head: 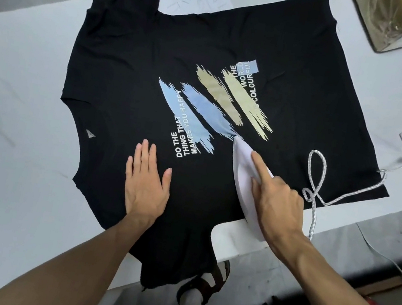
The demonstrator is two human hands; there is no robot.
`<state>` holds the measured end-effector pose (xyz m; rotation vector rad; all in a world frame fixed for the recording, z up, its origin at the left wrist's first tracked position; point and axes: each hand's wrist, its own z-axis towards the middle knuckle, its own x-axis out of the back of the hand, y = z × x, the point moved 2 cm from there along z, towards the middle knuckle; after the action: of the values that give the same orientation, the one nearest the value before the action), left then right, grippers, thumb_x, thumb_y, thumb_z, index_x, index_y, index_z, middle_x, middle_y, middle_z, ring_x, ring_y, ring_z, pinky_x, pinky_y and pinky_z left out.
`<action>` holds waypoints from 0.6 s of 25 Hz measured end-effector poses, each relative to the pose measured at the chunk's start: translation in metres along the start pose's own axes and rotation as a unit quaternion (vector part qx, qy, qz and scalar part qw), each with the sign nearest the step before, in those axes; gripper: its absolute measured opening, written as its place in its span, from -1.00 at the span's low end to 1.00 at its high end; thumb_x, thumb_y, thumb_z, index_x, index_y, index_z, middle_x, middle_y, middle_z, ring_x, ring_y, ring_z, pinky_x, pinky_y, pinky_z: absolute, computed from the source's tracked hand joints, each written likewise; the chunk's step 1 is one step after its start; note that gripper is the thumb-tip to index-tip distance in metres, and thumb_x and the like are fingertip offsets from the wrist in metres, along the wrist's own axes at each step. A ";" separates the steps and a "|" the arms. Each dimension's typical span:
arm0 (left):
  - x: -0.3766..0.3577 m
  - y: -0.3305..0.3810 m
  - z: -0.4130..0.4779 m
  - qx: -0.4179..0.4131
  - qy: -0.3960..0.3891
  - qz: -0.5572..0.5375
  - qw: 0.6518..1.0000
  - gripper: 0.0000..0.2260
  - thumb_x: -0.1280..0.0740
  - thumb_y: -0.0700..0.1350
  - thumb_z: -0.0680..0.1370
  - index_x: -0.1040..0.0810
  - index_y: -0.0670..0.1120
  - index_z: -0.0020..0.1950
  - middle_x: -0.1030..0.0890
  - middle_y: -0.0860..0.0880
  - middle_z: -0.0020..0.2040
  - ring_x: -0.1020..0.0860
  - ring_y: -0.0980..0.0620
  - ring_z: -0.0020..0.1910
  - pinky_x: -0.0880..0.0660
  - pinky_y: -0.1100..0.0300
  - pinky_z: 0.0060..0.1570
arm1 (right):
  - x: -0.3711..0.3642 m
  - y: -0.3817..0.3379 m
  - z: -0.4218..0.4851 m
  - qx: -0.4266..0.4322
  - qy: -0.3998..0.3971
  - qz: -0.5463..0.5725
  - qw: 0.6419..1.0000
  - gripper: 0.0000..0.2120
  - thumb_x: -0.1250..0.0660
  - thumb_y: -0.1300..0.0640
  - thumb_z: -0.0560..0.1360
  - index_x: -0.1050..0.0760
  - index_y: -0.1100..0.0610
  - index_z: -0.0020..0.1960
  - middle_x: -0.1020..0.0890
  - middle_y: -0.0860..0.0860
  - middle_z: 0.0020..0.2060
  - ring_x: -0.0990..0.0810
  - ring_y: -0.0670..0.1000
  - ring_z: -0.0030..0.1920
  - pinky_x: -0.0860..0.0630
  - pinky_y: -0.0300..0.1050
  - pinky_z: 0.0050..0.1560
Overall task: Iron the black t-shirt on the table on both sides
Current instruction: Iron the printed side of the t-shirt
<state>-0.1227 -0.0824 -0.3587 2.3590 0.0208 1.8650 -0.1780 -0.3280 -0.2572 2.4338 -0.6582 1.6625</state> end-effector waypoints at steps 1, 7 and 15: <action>0.001 0.000 0.000 0.001 -0.002 -0.002 1.000 -0.42 -0.01 0.11 0.66 -0.06 -0.18 0.59 -0.03 -0.11 0.61 0.02 -0.04 0.60 -0.01 -0.03 0.56 | 0.001 -0.001 -0.003 0.009 -0.002 0.010 1.000 -0.51 -0.01 -0.02 0.66 0.02 -0.23 0.54 -0.48 0.08 -0.23 -0.54 0.20 -0.27 -0.31 -0.04 -0.30; 0.002 0.001 0.000 0.002 -0.006 0.007 1.000 -0.43 -0.02 0.10 0.66 -0.07 -0.18 0.59 -0.04 -0.12 0.61 0.02 -0.05 0.60 -0.01 -0.03 0.56 | -0.025 -0.047 -0.024 0.103 -0.039 -0.026 0.994 -0.39 -0.14 0.11 0.63 0.09 -0.25 0.52 -0.43 0.04 -0.27 -0.36 0.13 -0.42 -0.26 -0.06 -0.38; 0.003 -0.010 -0.001 -0.012 -0.009 0.017 1.000 -0.42 0.05 0.12 0.65 -0.05 -0.18 0.59 -0.05 -0.12 0.61 0.01 -0.05 0.60 -0.02 -0.05 0.55 | 0.000 0.016 0.002 -0.012 0.012 0.016 1.000 -0.51 -0.03 -0.02 0.65 0.02 -0.26 0.53 -0.44 0.08 -0.24 -0.56 0.25 -0.23 -0.32 0.00 -0.25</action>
<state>-0.1220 -0.0722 -0.3568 2.3736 -0.0438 1.8483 -0.1829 -0.3426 -0.2602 2.3939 -0.7135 1.6832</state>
